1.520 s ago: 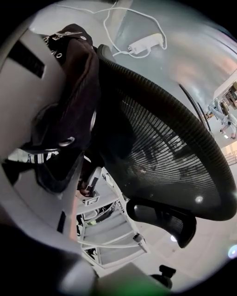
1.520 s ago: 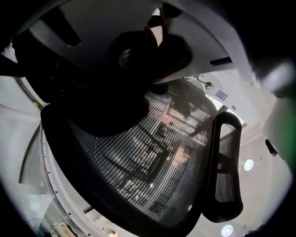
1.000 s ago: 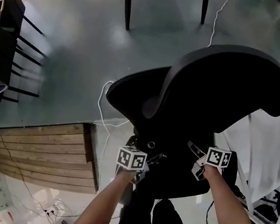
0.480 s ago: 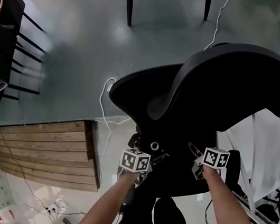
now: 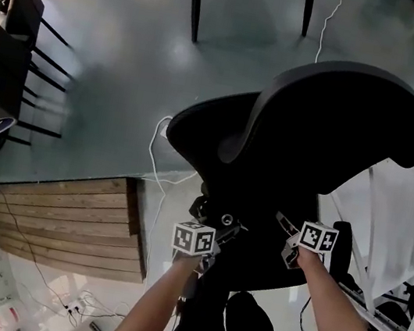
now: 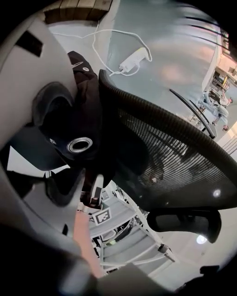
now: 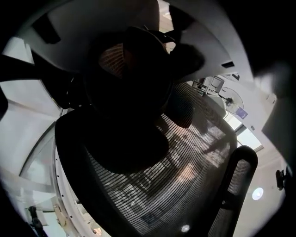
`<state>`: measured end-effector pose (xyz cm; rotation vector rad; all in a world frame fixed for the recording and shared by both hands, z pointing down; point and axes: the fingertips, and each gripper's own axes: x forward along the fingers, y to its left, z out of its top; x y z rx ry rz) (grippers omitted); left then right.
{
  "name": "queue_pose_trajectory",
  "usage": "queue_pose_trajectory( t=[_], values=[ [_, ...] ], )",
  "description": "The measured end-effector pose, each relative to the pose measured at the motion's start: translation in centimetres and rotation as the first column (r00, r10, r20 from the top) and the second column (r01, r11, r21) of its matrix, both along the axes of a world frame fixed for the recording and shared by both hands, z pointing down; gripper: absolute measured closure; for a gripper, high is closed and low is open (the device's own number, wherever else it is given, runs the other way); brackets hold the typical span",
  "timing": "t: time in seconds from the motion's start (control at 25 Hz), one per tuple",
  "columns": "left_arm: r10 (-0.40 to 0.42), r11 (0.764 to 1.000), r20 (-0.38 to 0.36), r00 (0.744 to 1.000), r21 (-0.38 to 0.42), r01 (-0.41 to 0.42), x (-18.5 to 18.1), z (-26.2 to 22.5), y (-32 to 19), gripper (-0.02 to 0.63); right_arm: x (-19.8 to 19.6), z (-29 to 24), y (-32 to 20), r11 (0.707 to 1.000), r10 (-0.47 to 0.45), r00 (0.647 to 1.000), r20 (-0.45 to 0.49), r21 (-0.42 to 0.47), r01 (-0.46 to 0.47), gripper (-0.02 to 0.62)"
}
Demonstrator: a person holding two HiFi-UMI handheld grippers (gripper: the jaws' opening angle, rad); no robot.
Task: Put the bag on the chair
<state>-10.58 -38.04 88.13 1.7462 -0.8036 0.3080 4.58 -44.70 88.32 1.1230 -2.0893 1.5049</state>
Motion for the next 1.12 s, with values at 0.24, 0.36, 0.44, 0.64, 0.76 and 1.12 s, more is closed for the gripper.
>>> queue_pose_trajectory(
  t=[0.24,0.36,0.44,0.64,0.76,1.12],
  values=[
    [-0.064,0.998,0.053,0.997,0.006,0.063,-0.5,-0.1,0.7,0.334,1.3,-1.1,0.8,1.0,0.009,1.0,0.016,-0.004,-0.009,0.331],
    [-0.109,0.994,0.064,0.992,0.012,0.109,-0.9,-0.5,1.0,0.333,2.0,-1.9,1.2,1.0,0.001,1.0,0.018,0.012,-0.001,0.325],
    [-0.141,0.99,0.051,0.989,0.01,0.14,-1.1,-0.9,1.1,0.333,2.4,-2.3,1.6,1.0,-0.005,1.0,0.019,0.014,0.005,0.324],
    [-0.168,0.986,0.053,0.984,0.023,0.167,-1.6,-2.2,1.9,0.328,2.7,-3.7,2.7,0.999,-0.019,1.0,0.024,0.031,0.018,0.324],
    [-0.2,0.98,0.052,0.978,0.032,0.199,-2.1,-3.1,2.3,0.326,2.6,-4.9,3.4,0.999,-0.032,0.999,0.026,0.043,0.031,0.322],
    [-0.236,0.97,0.067,0.969,0.076,0.231,-2.7,-6.5,4.4,0.325,3.7,-8.0,5.5,0.995,-0.075,0.997,0.026,0.069,0.073,0.321]
  ],
)
